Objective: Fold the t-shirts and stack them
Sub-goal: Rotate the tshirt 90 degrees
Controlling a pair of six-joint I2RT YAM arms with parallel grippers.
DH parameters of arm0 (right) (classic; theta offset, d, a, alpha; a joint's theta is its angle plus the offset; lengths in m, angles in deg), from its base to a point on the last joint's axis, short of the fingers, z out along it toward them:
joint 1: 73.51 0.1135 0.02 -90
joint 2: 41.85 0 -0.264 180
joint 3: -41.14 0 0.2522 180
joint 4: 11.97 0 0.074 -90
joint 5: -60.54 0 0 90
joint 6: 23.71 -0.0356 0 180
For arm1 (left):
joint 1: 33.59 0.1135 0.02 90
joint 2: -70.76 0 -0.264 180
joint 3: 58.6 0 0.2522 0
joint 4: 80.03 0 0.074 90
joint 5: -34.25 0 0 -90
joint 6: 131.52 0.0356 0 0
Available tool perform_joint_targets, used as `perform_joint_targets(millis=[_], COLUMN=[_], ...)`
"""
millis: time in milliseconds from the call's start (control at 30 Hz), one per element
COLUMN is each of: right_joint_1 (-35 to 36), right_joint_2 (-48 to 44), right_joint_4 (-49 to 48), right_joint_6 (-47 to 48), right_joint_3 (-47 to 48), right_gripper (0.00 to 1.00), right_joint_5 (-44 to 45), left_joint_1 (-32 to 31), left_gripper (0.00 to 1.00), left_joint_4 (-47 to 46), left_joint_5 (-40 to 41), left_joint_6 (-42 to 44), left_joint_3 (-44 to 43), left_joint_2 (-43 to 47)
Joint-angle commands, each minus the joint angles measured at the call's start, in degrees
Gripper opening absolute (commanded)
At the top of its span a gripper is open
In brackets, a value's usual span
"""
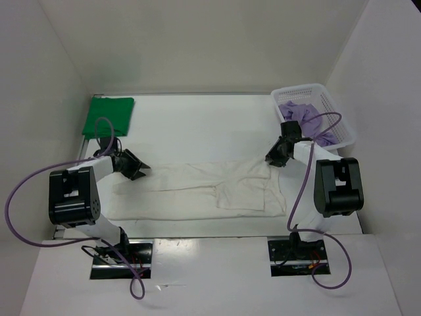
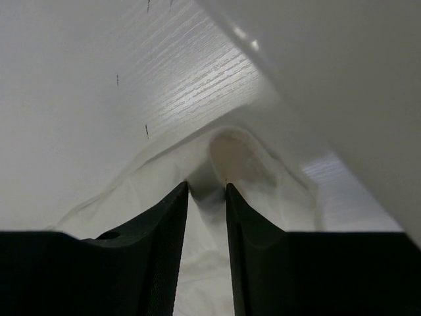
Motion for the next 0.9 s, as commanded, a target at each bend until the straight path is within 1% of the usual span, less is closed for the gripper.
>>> perform_joint_targets(millis=[0, 33, 133, 167, 267, 367, 400, 533, 567, 600, 667, 700, 733, 767, 833, 867], right_joint_1=[0.56, 0.56, 0.56, 0.56, 0.56, 0.56, 0.56, 0.56, 0.56, 0.56, 0.56, 0.56, 0.56, 0.56, 1.35, 1.87], right_joint_2=[0.14, -0.39, -1.09, -1.79, -2.50, -1.97, -1.10, -0.39, -0.39, -0.39, -1.26, -1.97, -2.84, -5.20, -7.85, -10.12], right_joint_4=[-2.65, -2.65, -1.86, -1.86, -1.24, -0.71, -0.71, -0.10, -0.10, -0.62, -0.63, -0.63, -0.63, 0.16, 1.56, 2.79], right_joint_6=[-0.25, -0.25, -0.78, -0.78, -0.78, -0.78, -0.78, -0.78, -0.78, -0.78, -0.78, -0.17, -0.16, -0.16, -0.16, -0.16], right_joint_3=[-0.34, -0.34, -0.34, 0.18, 0.19, 0.80, 1.33, 1.86, 1.86, 1.86, 1.86, 1.86, 2.47, 3.08, 3.70, 4.40], right_gripper=[0.36, 0.29, 0.19, 0.14, 0.10, 0.05, 0.03, 0.03, 0.07, 0.18, 0.30, 0.36, 0.38, 0.40, 0.47, 0.49], right_joint_5=[2.22, 2.74, 4.58, 5.46, 8.01, 10.56, 10.57, 11.18, 11.18, 10.58, 8.82, 7.68, 4.71, 3.81, 3.80, 3.80], left_joint_1=[1.05, 1.05, 2.28, 2.28, 4.74, 7.64, 8.17, 8.88, 8.88, 8.88, 8.88, 8.88, 8.88, 8.88, 8.88, 8.35], left_gripper=[0.47, 0.47, 0.47, 0.47, 0.46, 0.42, 0.42, 0.42, 0.42, 0.42, 0.42, 0.45, 0.46, 0.47, 0.47, 0.47], left_joint_4=[-1.67, -1.67, -1.15, -1.14, -1.14, -1.14, -0.62, -0.62, -0.62, -0.01, 0.00, 0.00, 0.00, 0.00, 0.00, 0.00], left_joint_5=[-0.35, 0.26, 0.79, 0.79, 0.79, 0.79, 0.79, 0.79, 0.79, 0.79, -0.26, -0.78, -2.01, -2.80, -5.60, -5.62], left_joint_6=[0.65, 1.17, 1.18, 1.18, 1.18, 1.18, 1.18, 1.18, 1.18, 1.18, 1.18, 1.18, 0.57, -0.05, -1.62, -1.64], left_joint_3=[1.01, 1.01, 1.01, 1.01, 1.01, 1.01, 1.01, 1.01, 1.01, 1.01, 1.01, 1.01, 0.49, 0.48, -0.13, -0.13], left_joint_2=[-0.12, -0.12, -0.64, -0.65, -1.96, -2.58, -2.58, -2.58, -2.58, -2.06, -0.75, 0.05, 0.84, 2.24, 4.17, 4.80])
